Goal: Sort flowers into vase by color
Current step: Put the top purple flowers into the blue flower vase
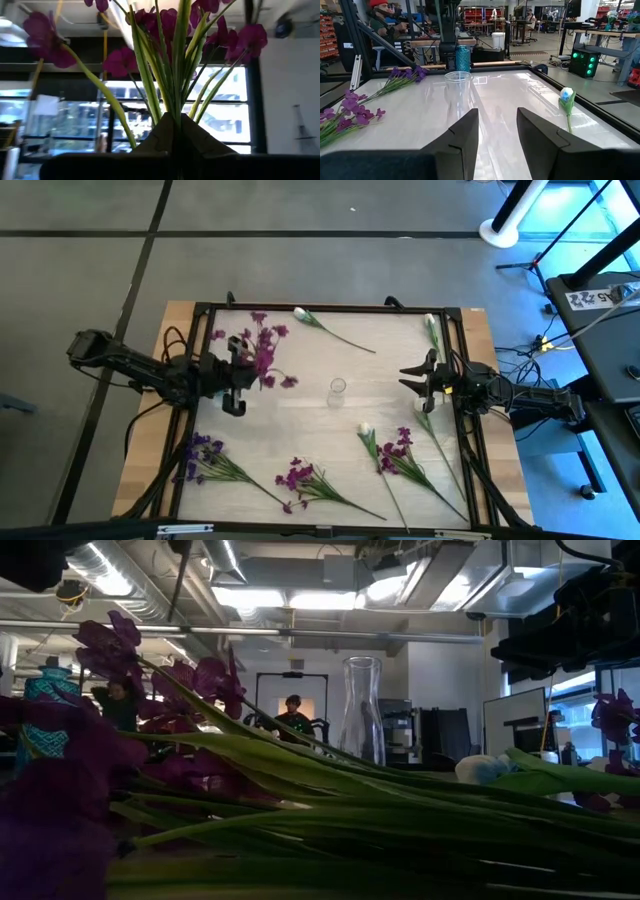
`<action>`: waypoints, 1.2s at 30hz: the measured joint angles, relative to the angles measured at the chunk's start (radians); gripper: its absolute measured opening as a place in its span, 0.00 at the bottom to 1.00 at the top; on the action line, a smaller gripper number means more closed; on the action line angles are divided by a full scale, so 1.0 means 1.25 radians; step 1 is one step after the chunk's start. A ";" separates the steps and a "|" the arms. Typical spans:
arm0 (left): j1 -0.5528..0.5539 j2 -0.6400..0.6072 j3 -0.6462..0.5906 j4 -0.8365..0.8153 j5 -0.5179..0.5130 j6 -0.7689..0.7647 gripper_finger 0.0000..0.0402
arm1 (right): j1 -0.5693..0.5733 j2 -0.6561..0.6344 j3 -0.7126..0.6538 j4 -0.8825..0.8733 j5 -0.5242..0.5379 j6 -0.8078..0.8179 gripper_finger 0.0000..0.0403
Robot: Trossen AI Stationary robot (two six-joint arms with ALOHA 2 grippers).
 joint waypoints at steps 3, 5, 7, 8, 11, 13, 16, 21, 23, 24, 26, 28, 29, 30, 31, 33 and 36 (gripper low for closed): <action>-0.001 0.046 0.000 0.074 0.054 -0.021 0.01 | 0.000 0.000 0.000 0.034 0.000 0.002 0.33; -0.001 0.087 0.000 0.133 0.090 -0.035 0.02 | 0.000 0.000 0.000 0.051 -0.014 0.066 0.33; -0.001 0.133 0.000 0.191 0.116 -0.048 0.02 | 0.000 0.000 0.000 0.073 -0.029 0.178 0.33; -0.001 0.155 0.000 0.223 0.126 -0.053 0.02 | 0.000 0.000 0.000 0.093 -0.006 0.198 0.33; -0.001 0.206 0.008 0.260 0.133 -0.061 0.02 | 0.000 0.000 0.000 0.163 0.127 0.187 0.33; -0.002 0.234 0.031 0.261 0.135 -0.073 0.02 | 0.000 0.000 0.000 0.202 0.209 0.158 0.33; -0.015 0.287 0.096 0.255 0.140 -0.058 0.02 | 0.000 0.004 0.006 0.268 0.185 0.176 0.33; -0.022 0.373 0.232 0.144 0.137 -0.011 0.03 | 0.031 0.096 0.049 0.358 0.032 0.217 0.33; -0.021 0.398 0.277 0.122 0.133 -0.010 0.03 | 0.058 0.152 0.073 0.367 0.016 0.211 0.33; -0.022 0.408 0.295 0.120 0.132 -0.009 0.03 | 0.074 0.188 0.087 0.372 0.013 0.203 0.33; -0.022 0.422 0.318 0.117 0.131 -0.004 0.03 | 0.109 0.268 0.115 0.388 0.020 0.176 0.33; -0.022 0.436 0.336 0.118 0.131 0.008 0.03 | 0.147 0.363 0.152 0.424 0.025 0.136 0.33; -0.022 0.443 0.341 0.117 0.129 0.013 0.03 | 0.166 0.412 0.176 0.444 0.026 0.111 0.33; -0.022 0.451 0.349 0.117 0.120 0.014 0.03 | 0.183 0.462 0.201 0.459 0.025 0.082 0.33; -0.022 0.459 0.358 0.119 0.113 0.014 0.03 | 0.200 0.509 0.228 0.462 0.025 0.054 0.33; -0.022 0.476 0.370 0.128 0.093 0.016 0.03 | 0.230 0.605 0.291 0.462 0.027 0.006 0.33; -0.018 0.505 0.388 0.129 0.068 0.015 0.03 | 0.262 0.740 0.384 0.459 0.040 -0.031 0.35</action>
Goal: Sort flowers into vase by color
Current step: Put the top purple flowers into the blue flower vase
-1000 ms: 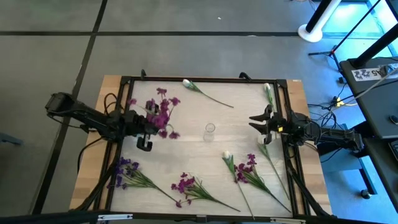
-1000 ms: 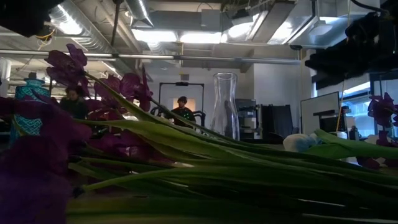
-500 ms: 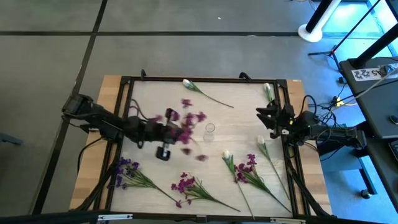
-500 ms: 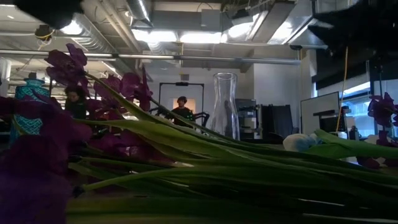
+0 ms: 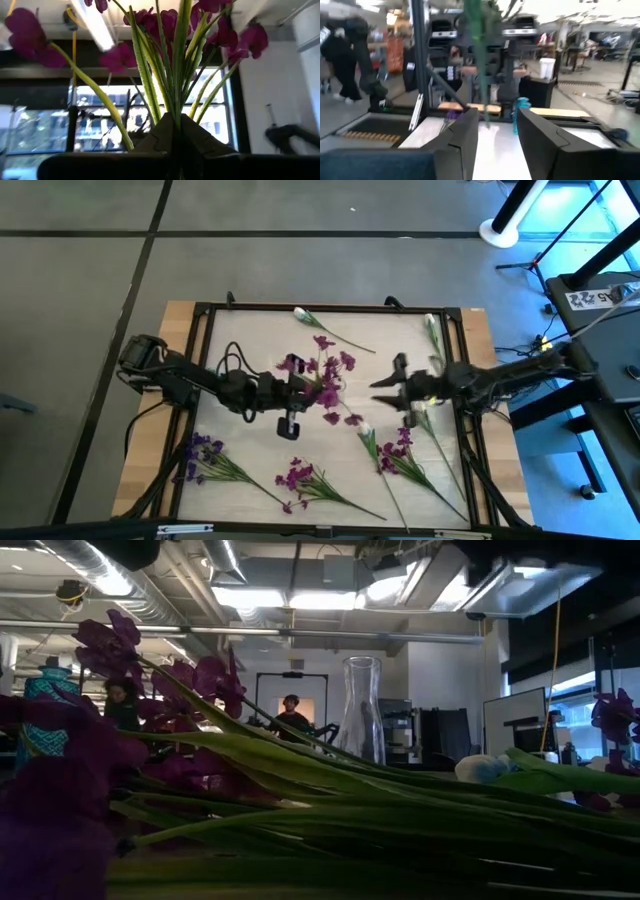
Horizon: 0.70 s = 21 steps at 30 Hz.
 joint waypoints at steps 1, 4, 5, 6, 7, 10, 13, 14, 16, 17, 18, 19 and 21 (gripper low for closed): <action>0.001 0.010 0.007 -0.001 -0.006 -0.002 0.03 | 0.008 0.038 0.030 -0.003 -0.003 -0.009 0.36; -0.003 0.017 0.010 0.002 -0.030 -0.002 0.03 | 0.024 0.126 0.106 -0.003 -0.035 -0.007 0.43; -0.004 0.017 0.010 0.006 -0.031 -0.002 0.03 | 0.028 0.148 0.126 -0.004 -0.046 -0.007 0.46; -0.005 0.016 0.010 0.010 -0.031 -0.002 0.03 | 0.029 0.169 0.146 -0.007 -0.049 -0.006 0.49; -0.009 0.016 0.010 0.016 -0.031 -0.002 0.03 | 0.029 0.188 0.164 -0.008 -0.052 -0.006 0.52; -0.015 0.016 0.011 0.035 -0.031 -0.001 0.03 | 0.026 0.232 0.208 -0.003 -0.056 -0.009 0.59; -0.016 0.021 0.011 0.036 -0.030 -0.002 0.03 | 0.026 0.273 0.246 0.021 -0.055 -0.010 0.61; -0.016 0.028 0.011 0.048 -0.030 -0.002 0.03 | 0.026 0.293 0.261 0.030 -0.055 -0.014 0.61; -0.016 0.042 0.011 0.073 -0.029 -0.003 0.03 | 0.026 0.323 0.284 0.032 -0.049 -0.027 0.59; -0.015 0.049 0.011 0.087 -0.029 -0.006 0.03 | 0.026 0.340 0.296 0.032 -0.035 -0.031 0.58; -0.015 0.054 0.011 0.093 -0.029 -0.005 0.03 | 0.026 0.356 0.310 0.035 -0.013 -0.033 0.56; -0.015 0.059 0.011 0.095 -0.027 -0.006 0.03 | 0.026 0.366 0.318 0.035 0.008 -0.034 0.54; -0.015 0.067 0.011 0.095 -0.026 -0.007 0.03 | 0.026 0.383 0.333 0.036 0.037 -0.035 0.50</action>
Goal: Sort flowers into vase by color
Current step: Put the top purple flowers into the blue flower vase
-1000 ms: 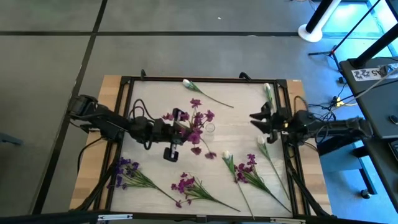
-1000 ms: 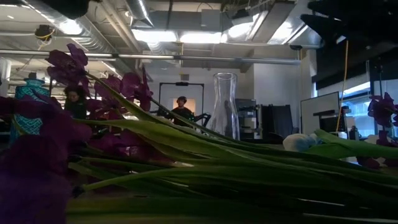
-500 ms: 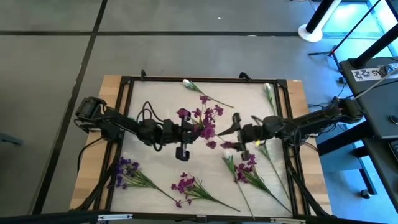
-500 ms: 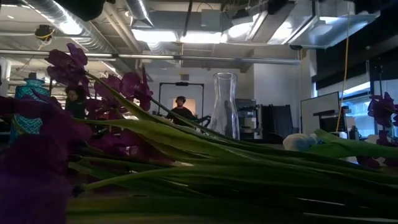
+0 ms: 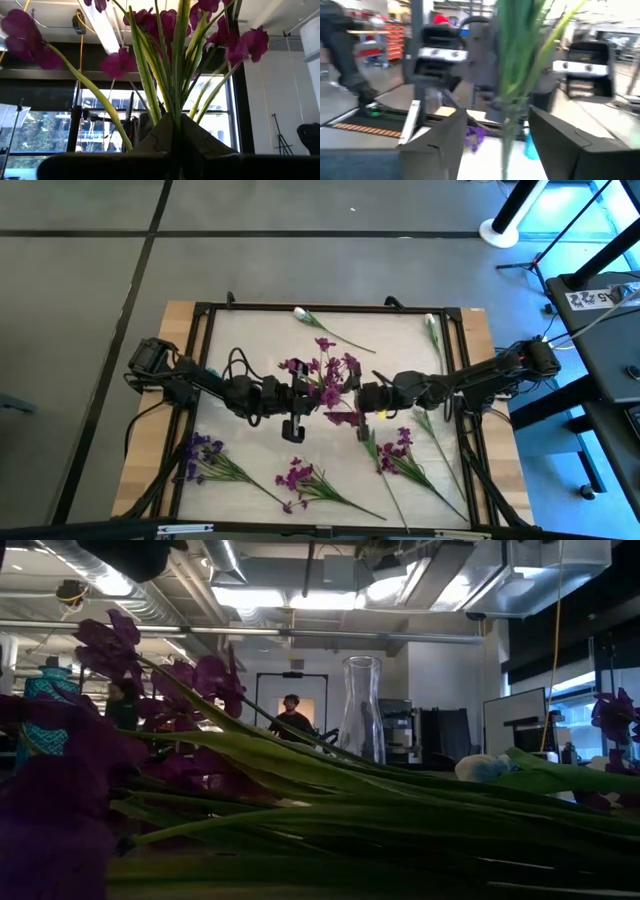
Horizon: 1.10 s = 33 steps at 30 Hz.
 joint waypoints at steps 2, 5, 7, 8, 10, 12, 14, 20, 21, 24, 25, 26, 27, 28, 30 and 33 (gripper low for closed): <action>0.000 0.002 0.000 -0.003 0.001 -0.001 0.03 | 0.000 0.010 0.007 0.003 0.007 0.000 0.46; 0.000 0.001 0.000 -0.003 0.001 -0.001 0.03 | -0.001 0.020 0.017 0.006 0.008 0.000 0.39; 0.000 0.001 0.000 -0.006 0.001 -0.005 0.03 | -0.002 0.021 0.020 0.005 0.014 0.000 0.34; 0.000 0.001 0.000 -0.007 0.001 -0.015 0.03 | -0.007 0.021 0.020 0.006 0.013 0.000 0.30; 0.000 0.001 0.000 -0.026 -0.002 -0.027 0.06 | -0.011 0.021 0.020 0.000 0.013 0.000 0.22; 0.000 -0.004 0.000 -0.066 -0.006 -0.037 0.10 | -0.012 0.021 0.020 -0.024 0.013 0.001 0.12; 0.000 -0.030 0.000 -0.144 -0.009 -0.046 0.16 | -0.016 0.019 0.020 -0.051 0.013 0.001 0.04; -0.008 -0.197 -0.001 -0.528 -0.088 -0.085 0.35 | -0.017 -0.039 0.020 -0.230 0.033 0.028 0.05; -0.011 -0.228 -0.001 -0.602 -0.099 -0.090 0.37 | -0.017 -0.054 0.020 -0.264 0.036 0.027 0.04; -0.014 -0.296 -0.001 -0.760 -0.126 -0.146 0.42 | -0.019 -0.088 0.020 -0.358 0.036 0.025 0.01; -0.013 -0.305 -0.001 -0.789 -0.137 -0.164 0.43 | -0.023 -0.095 0.021 -0.383 0.035 0.025 0.02; -0.008 -0.303 -0.001 -0.806 -0.146 -0.177 0.43 | -0.023 -0.097 0.021 -0.404 0.035 0.025 0.02; -0.001 -0.296 -0.001 -0.810 -0.153 -0.188 0.44 | -0.023 -0.097 0.021 -0.419 0.035 0.024 0.02; 0.005 -0.284 -0.001 -0.811 -0.155 -0.193 0.44 | -0.028 -0.097 0.020 -0.433 0.035 0.021 0.02; 0.019 -0.257 -0.001 -0.796 -0.154 -0.209 0.44 | -0.038 -0.097 0.021 -0.459 0.027 0.018 0.01; 0.036 -0.210 -0.001 -0.778 -0.152 -0.225 0.44 | -0.056 -0.096 0.020 -0.483 0.026 0.019 0.01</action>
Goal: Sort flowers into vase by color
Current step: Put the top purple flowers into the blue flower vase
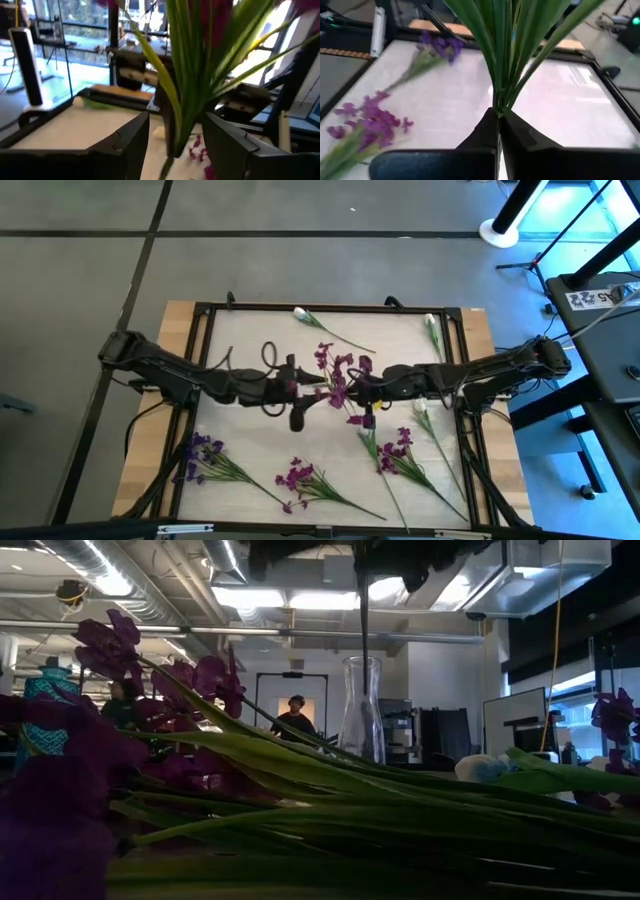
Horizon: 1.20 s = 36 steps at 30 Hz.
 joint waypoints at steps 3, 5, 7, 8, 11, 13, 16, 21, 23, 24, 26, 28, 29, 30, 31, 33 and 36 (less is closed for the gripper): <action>0.007 0.055 -0.001 0.061 0.007 0.026 0.45 | -0.003 0.000 0.000 0.001 0.001 0.000 0.01; 0.007 0.078 -0.001 0.119 0.029 0.061 0.45 | -0.009 0.000 0.000 -0.015 -0.003 0.000 0.01; 0.006 0.091 -0.001 0.159 0.034 0.080 0.45 | -0.011 0.000 0.000 -0.030 -0.009 -0.001 0.01; 0.009 0.098 -0.001 0.174 0.032 0.086 0.45 | -0.012 0.000 0.000 -0.031 -0.012 0.000 0.01; 0.028 0.110 -0.001 0.187 0.039 0.101 0.45 | -0.013 0.000 0.000 -0.031 -0.013 0.000 0.01; 0.040 0.117 -0.001 0.208 0.102 0.101 0.45 | -0.012 0.000 0.000 -0.031 -0.014 0.000 0.02; 0.047 0.131 -0.001 0.262 0.151 0.097 0.44 | -0.012 0.000 0.000 -0.031 -0.015 0.000 0.02; 0.057 0.136 -0.001 0.249 0.161 0.097 0.34 | -0.012 0.000 0.000 -0.031 -0.013 -0.001 0.02; 0.053 0.134 -0.001 0.238 0.165 0.099 0.25 | -0.012 0.000 0.000 -0.029 -0.011 0.000 0.05; 0.050 0.130 -0.001 0.231 0.161 0.104 0.19 | -0.012 0.000 0.000 -0.028 -0.012 0.001 0.08; 0.044 0.113 -0.001 0.220 0.136 0.128 0.08 | -0.011 0.001 0.000 -0.020 -0.014 0.003 0.15; 0.037 0.075 -0.001 0.161 0.107 0.156 0.03 | -0.011 -0.003 0.000 -0.022 -0.014 0.009 0.23; 0.034 0.050 -0.001 0.120 0.103 0.166 0.03 | -0.012 -0.009 0.000 -0.025 -0.013 0.015 0.28; 0.034 0.023 -0.001 0.080 0.100 0.171 0.04 | -0.012 -0.018 -0.001 -0.024 -0.013 0.025 0.33; 0.033 -0.009 0.000 0.033 0.101 0.173 0.05 | -0.012 -0.030 -0.001 -0.022 -0.013 0.027 0.37; 0.031 -0.073 0.000 -0.050 0.092 0.174 0.07 | -0.012 -0.056 0.000 -0.020 -0.013 0.027 0.45; 0.015 -0.190 0.000 -0.218 0.008 0.188 0.07 | -0.001 -0.097 0.000 -0.022 -0.013 0.027 0.54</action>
